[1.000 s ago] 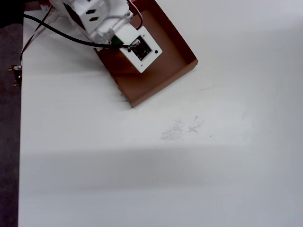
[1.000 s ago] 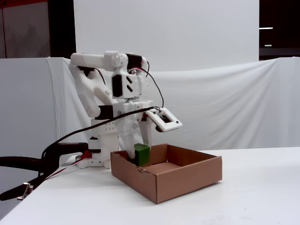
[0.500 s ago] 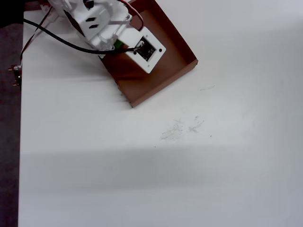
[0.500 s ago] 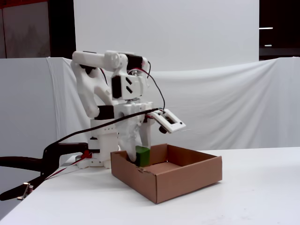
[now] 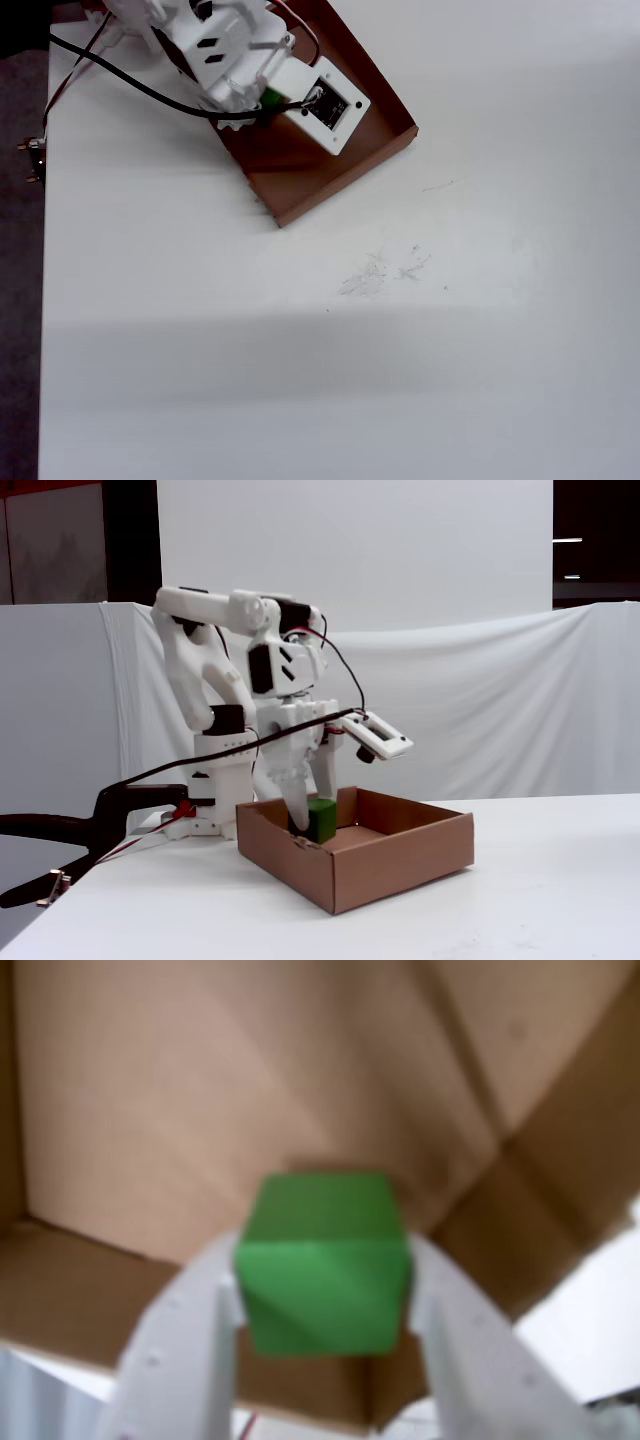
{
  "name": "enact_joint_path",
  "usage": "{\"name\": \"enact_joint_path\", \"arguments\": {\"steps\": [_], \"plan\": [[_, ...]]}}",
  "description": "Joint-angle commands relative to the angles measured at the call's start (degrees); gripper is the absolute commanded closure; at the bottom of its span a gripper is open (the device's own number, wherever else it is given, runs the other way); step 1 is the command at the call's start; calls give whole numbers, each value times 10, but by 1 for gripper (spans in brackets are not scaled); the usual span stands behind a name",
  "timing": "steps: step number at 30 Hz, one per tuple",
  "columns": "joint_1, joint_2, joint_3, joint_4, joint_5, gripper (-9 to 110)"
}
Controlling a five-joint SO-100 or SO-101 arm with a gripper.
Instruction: Grasp a green cube and put it in a box.
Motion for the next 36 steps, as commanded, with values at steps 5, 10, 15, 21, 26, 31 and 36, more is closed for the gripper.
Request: {"name": "enact_joint_path", "arguments": {"steps": [5, 10, 15, 21, 26, 31, 36], "plan": [[-18, -18, 15, -33, -8, 89], [-25, -22, 18, -34, -7, 89], [-29, -29, 25, -40, -6, 89], [-30, -28, 36, -47, -6, 88], [-28, -19, 42, -54, -6, 79], [-4, 10, 33, -49, -6, 78], [71, 64, -3, -32, -4, 78]]}}
